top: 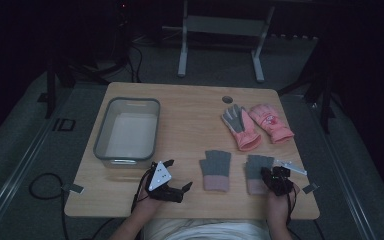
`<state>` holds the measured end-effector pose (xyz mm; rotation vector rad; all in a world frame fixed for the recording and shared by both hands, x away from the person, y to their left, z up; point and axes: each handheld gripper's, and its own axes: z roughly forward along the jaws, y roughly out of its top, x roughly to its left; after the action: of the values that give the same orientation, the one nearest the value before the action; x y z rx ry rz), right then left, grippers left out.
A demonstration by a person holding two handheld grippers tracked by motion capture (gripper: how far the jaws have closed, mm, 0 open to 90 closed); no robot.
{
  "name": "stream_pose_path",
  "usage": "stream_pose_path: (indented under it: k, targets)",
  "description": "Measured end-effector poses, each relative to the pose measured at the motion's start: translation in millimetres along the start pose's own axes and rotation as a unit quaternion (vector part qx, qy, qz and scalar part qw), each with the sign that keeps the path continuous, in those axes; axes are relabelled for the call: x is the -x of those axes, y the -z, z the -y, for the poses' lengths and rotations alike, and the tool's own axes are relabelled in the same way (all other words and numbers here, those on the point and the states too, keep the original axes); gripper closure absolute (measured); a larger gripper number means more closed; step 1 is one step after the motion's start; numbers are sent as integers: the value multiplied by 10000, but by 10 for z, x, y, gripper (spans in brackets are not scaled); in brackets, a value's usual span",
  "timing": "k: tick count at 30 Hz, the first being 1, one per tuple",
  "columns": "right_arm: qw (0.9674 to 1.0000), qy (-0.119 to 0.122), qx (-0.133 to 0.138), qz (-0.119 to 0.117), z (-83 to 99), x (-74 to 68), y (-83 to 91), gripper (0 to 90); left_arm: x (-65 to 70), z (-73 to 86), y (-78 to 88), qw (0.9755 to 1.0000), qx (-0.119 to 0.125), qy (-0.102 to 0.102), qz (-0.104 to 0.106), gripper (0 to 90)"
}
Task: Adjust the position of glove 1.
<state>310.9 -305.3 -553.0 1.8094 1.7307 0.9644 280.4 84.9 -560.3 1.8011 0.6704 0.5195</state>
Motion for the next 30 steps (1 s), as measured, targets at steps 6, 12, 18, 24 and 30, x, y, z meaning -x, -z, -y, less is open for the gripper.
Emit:
stream_pose_path:
  k: [6,12,18,24,30]
  targets:
    - [10000,43,8,25,-22,6,5,737,0,0,0,10000,0,1,4,12]
    - [9987,479,87,-132,-185,57,131,688,-1,0,0,10000,3,7,11,12]
    - [9897,1363,144,-402,-348,158,191,686,-2,0,-3,10000,5,12,6,12]
    - [9800,1816,69,-816,-416,204,186,672,-3,0,-3,10000,5,29,-4,12]
    - [9688,2293,-107,-936,-296,156,93,651,-4,0,-1,10000,7,33,-5,12]
